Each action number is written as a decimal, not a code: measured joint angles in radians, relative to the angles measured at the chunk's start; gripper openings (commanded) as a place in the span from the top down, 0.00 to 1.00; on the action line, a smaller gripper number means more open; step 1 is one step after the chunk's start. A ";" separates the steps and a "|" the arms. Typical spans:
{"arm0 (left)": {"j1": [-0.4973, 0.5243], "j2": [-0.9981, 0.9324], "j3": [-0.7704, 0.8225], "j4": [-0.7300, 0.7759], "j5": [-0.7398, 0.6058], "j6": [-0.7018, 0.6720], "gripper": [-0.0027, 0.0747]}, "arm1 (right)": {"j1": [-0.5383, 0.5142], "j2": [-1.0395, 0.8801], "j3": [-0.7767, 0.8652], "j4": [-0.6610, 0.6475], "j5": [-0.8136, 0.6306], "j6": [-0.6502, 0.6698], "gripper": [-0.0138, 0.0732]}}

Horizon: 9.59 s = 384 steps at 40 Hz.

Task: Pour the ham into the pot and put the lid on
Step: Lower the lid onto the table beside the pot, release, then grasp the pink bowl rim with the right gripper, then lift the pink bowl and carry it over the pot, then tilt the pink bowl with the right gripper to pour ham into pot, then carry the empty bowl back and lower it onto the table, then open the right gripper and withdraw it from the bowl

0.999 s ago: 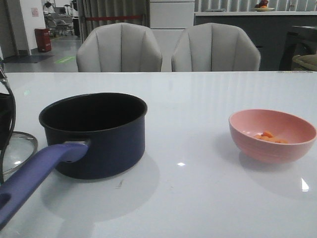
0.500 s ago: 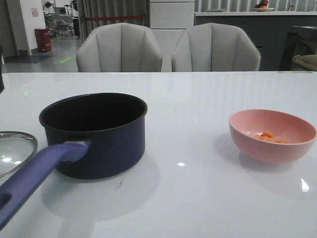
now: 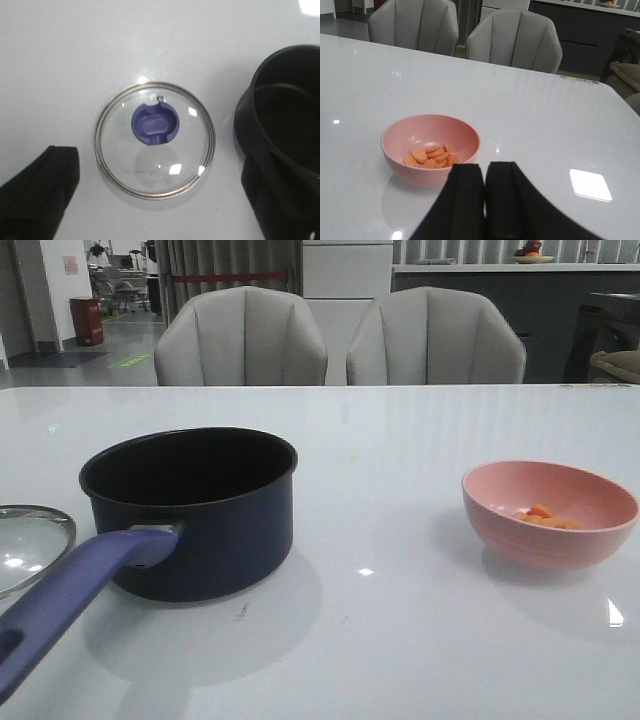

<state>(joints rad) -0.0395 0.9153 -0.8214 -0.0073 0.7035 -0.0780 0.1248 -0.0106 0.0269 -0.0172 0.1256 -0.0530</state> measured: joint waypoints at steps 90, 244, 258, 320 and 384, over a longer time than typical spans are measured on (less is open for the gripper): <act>-0.287 -0.694 0.494 0.020 -0.378 0.000 0.12 | 0.000 0.587 -0.380 0.131 0.091 0.004 0.25; -0.287 -0.694 0.494 0.007 -0.364 0.000 0.12 | 0.533 2.045 -1.178 -0.216 -1.245 -0.406 0.67; -0.287 -0.694 0.494 0.002 -0.364 0.000 0.12 | 0.533 2.065 -1.177 -0.212 -1.248 -0.818 0.67; -0.287 -0.694 0.494 0.002 -0.364 0.000 0.12 | 0.380 1.562 -1.176 0.296 -0.043 -0.215 0.67; -0.287 -0.915 0.494 0.002 -0.364 0.000 0.12 | -0.057 1.824 -1.257 0.317 0.615 -0.256 0.26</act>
<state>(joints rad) -0.3263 0.0000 -0.3270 -0.0053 0.3395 -0.0780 0.0679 1.8136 -1.2302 0.2999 0.7408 -0.3088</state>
